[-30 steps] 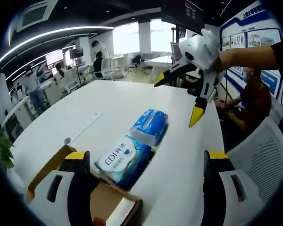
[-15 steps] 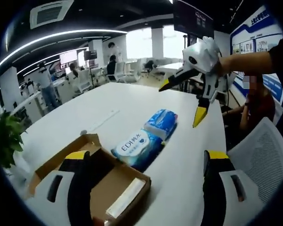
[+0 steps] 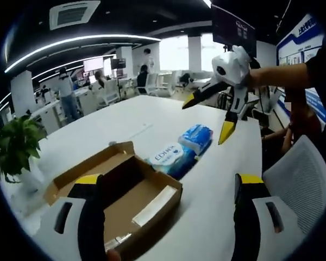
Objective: Operate the shoe box by opening the lid, removing the specified soft item, and placing it in the target area until the item is outside and the box remains undamaged.
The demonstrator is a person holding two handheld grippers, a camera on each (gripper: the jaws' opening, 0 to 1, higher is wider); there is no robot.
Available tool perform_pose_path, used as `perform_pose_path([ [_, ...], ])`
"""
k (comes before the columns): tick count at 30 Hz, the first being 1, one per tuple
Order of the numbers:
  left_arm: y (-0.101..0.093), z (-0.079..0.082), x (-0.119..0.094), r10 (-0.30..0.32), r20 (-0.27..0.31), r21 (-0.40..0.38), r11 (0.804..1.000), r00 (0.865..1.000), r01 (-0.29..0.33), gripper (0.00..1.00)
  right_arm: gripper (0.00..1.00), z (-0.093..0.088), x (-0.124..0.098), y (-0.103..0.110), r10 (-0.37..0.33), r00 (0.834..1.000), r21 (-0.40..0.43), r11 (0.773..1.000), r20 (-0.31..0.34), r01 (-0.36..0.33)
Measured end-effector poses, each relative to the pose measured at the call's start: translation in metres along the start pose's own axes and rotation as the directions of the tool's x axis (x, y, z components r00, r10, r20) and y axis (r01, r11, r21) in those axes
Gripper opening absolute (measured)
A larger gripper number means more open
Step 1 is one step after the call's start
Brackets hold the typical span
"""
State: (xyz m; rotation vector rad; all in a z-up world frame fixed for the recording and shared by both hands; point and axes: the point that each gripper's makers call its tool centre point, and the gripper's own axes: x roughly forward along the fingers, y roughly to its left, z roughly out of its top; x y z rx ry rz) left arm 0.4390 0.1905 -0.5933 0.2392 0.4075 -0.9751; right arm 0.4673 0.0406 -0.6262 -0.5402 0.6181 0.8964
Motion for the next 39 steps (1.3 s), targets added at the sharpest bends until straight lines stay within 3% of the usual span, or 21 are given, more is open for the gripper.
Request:
perform_pose_path([
  [6,0.003,-0.006,-0.020,0.035,0.021,-0.028,0.999,0.999,-0.034,0.99,0.79,0.019,0.015,0.012,0.051,0.998,-0.061,0.997,0.027,-0.049],
  [10,0.006,-0.008,-0.034,0.071,0.042,-0.025,0.997,0.997,-0.070,0.99,0.70,0.026,0.022,0.020,0.094,0.995,-0.052,0.994,0.027,-0.092],
  [13,0.007,-0.009,-0.050,0.093,0.070,-0.032,0.995,0.993,-0.091,0.99,0.71,0.033,0.028,0.025,0.106,0.994,-0.083,0.991,0.030,-0.103],
  [20,0.010,-0.019,-0.077,0.121,0.067,-0.042,0.992,0.990,-0.118,0.99,0.73,0.046,0.047,0.030,0.131,0.991,-0.111,0.986,0.038,-0.126],
  [25,0.007,-0.028,-0.086,0.131,0.049,-0.022,0.991,0.990,-0.130,0.99,0.71,0.055,0.059,0.032,0.141,0.989,-0.140,0.981,0.044,-0.134],
  [39,-0.010,-0.055,-0.113,0.182,0.084,-0.097,0.980,0.980,-0.174,0.99,0.66,0.061,0.088,0.034,0.161,0.987,-0.190,0.970,0.024,-0.154],
])
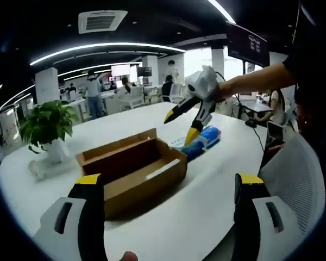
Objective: Operate the shoe box by opening the lid, removing the specified soft item, and placing it in the target area until the item is outside and the box remains undamaged.
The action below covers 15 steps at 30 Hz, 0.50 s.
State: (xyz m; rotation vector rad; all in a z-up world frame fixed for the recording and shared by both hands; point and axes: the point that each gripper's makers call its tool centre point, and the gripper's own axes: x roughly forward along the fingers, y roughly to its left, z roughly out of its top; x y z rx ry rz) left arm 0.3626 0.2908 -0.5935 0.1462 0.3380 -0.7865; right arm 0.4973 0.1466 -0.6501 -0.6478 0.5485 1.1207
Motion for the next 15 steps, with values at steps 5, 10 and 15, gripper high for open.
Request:
perform_pose_path([
  [5,-0.003,-0.012,-0.010,0.047,0.010,-0.017,0.999,0.999,-0.047,0.99,0.64,0.001,0.011,0.000,0.008,1.000,-0.019,1.000,-0.008,-0.008],
  [10,-0.001,-0.025,-0.020,0.100,0.017,-0.040,0.994,0.995,-0.099,0.99,0.63,-0.001,0.019,-0.006,0.001,1.000,-0.034,0.999,-0.018,-0.002],
  [15,-0.002,-0.035,-0.025,0.137,0.000,-0.028,0.990,0.991,-0.137,0.99,0.62,-0.001,0.027,-0.008,0.007,1.000,-0.030,1.000,-0.025,-0.008],
])
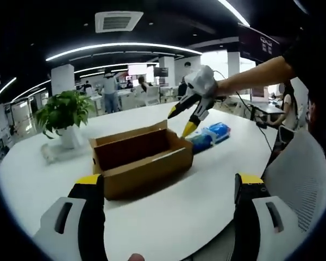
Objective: Operate the shoe box by opening the lid, removing the specified soft item, and placing it in the target area until the item is outside and the box remains undamaged.
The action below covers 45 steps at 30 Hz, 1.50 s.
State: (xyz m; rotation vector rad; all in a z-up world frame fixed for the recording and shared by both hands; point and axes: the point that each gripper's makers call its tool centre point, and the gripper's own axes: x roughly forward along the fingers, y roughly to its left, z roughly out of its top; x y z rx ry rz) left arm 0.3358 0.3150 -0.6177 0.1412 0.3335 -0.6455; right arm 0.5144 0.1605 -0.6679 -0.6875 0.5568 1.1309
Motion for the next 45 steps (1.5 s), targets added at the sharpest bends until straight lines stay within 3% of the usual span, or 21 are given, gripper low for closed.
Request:
perform_pose_path([
  [3,-0.003,-0.005,-0.001,0.015,-0.002,0.030,0.999,1.000,-0.015,0.99,0.61,0.000,0.005,0.001,0.004,1.000,-0.008,1.000,-0.006,-0.004],
  [13,-0.015,-0.006,-0.001,0.010,0.023,-0.039,0.999,1.000,-0.010,0.99,0.59,-0.008,0.031,0.011,0.074,0.996,-0.019,0.997,-0.040,-0.075],
  [17,-0.022,-0.006,0.001,0.005,0.036,-0.064,0.998,0.999,-0.002,0.98,0.59,-0.012,0.042,0.015,0.130,0.990,-0.021,0.991,-0.053,-0.131],
  [19,-0.024,-0.008,0.003,0.004,0.028,-0.051,0.999,1.000,-0.002,0.97,0.56,-0.009,0.045,0.027,0.210,0.977,-0.001,0.978,-0.040,-0.210],
  [20,-0.023,-0.009,0.004,0.013,0.020,-0.037,0.999,1.000,-0.012,0.96,0.52,-0.011,0.046,0.027,0.218,0.974,-0.015,0.976,-0.053,-0.219],
  [25,-0.019,-0.008,0.005,0.023,0.035,-0.037,0.999,0.999,-0.022,0.94,0.50,-0.015,0.059,0.028,0.245,0.966,0.001,0.969,-0.080,-0.246],
  [29,-0.015,-0.011,0.005,0.037,0.039,-0.046,0.998,0.999,-0.035,0.92,0.46,-0.016,0.064,0.034,0.262,0.960,-0.020,0.964,-0.100,-0.265],
  [34,-0.013,-0.014,0.006,0.037,0.038,-0.065,0.997,0.999,-0.034,0.88,0.42,-0.008,0.067,0.038,0.270,0.960,-0.011,0.962,-0.078,-0.271],
  [42,-0.013,-0.014,0.007,0.036,0.041,-0.065,0.997,0.999,-0.033,0.87,0.40,-0.006,0.067,0.031,0.245,0.966,-0.055,0.967,-0.085,-0.250],
  [45,-0.013,-0.015,0.008,0.035,0.038,-0.067,0.997,0.999,-0.033,0.86,0.35,-0.009,0.064,0.030,0.234,0.967,-0.073,0.967,-0.104,-0.242],
])
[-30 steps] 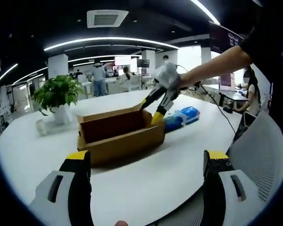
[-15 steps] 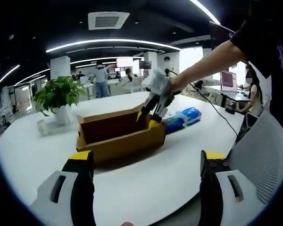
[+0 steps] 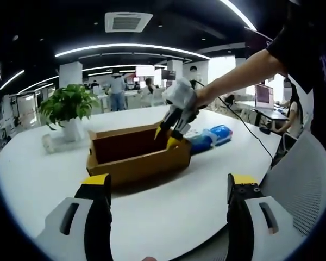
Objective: Operate the shoe box by opening the lid, removing the specified soft item, and placing it in the target area until the item is outside and the box remains undamaged.
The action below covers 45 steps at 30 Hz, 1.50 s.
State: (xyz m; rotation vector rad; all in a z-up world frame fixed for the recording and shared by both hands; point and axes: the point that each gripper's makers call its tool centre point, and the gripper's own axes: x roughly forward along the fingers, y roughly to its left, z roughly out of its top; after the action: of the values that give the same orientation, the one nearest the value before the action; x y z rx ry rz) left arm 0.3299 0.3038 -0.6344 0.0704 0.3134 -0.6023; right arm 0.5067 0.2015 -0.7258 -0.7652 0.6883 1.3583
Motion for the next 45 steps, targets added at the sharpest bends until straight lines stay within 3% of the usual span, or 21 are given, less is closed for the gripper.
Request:
perform_pose_path([
  [4,-0.001,-0.001,0.001,-0.003,-0.004,-0.001,1.000,1.000,0.003,0.86,0.36,-0.001,-0.003,0.004,0.013,1.000,0.010,1.000,0.000,-0.013],
  [7,-0.001,0.000,0.001,-0.004,-0.001,-0.003,1.000,1.000,0.004,0.86,0.37,0.007,-0.006,0.015,0.068,0.997,0.021,0.997,0.040,-0.069],
  [10,-0.001,-0.002,0.001,-0.004,-0.009,-0.004,1.000,1.000,0.004,0.85,0.37,0.001,0.000,0.020,0.106,0.994,0.030,0.994,0.014,-0.106],
  [16,0.001,-0.002,0.000,0.005,-0.007,-0.008,1.000,1.000,-0.005,0.85,0.31,0.004,0.007,0.021,0.112,0.994,0.051,0.992,0.011,-0.113],
  [24,-0.002,-0.003,0.000,-0.004,-0.014,0.000,1.000,1.000,0.004,0.84,0.30,0.004,0.004,0.014,0.067,0.998,-0.030,0.997,-0.001,-0.067],
  [31,-0.001,-0.003,0.000,-0.004,-0.012,-0.002,1.000,1.000,0.004,0.84,0.28,-0.005,-0.001,0.009,0.050,0.999,-0.009,0.999,-0.015,-0.051],
  [35,-0.001,-0.003,0.000,-0.003,-0.012,-0.001,1.000,1.000,0.003,0.84,0.29,-0.018,-0.002,0.011,0.056,0.997,-0.030,0.998,-0.062,-0.058],
  [39,-0.001,-0.002,-0.001,-0.001,-0.009,-0.004,1.000,1.000,0.001,0.84,0.29,-0.009,-0.009,0.008,0.058,0.998,-0.009,0.998,-0.014,-0.058],
  [45,-0.002,-0.003,0.000,-0.008,-0.013,0.001,1.000,1.000,0.008,0.83,0.31,-0.010,-0.010,0.010,0.085,0.996,-0.012,0.996,-0.018,-0.085],
])
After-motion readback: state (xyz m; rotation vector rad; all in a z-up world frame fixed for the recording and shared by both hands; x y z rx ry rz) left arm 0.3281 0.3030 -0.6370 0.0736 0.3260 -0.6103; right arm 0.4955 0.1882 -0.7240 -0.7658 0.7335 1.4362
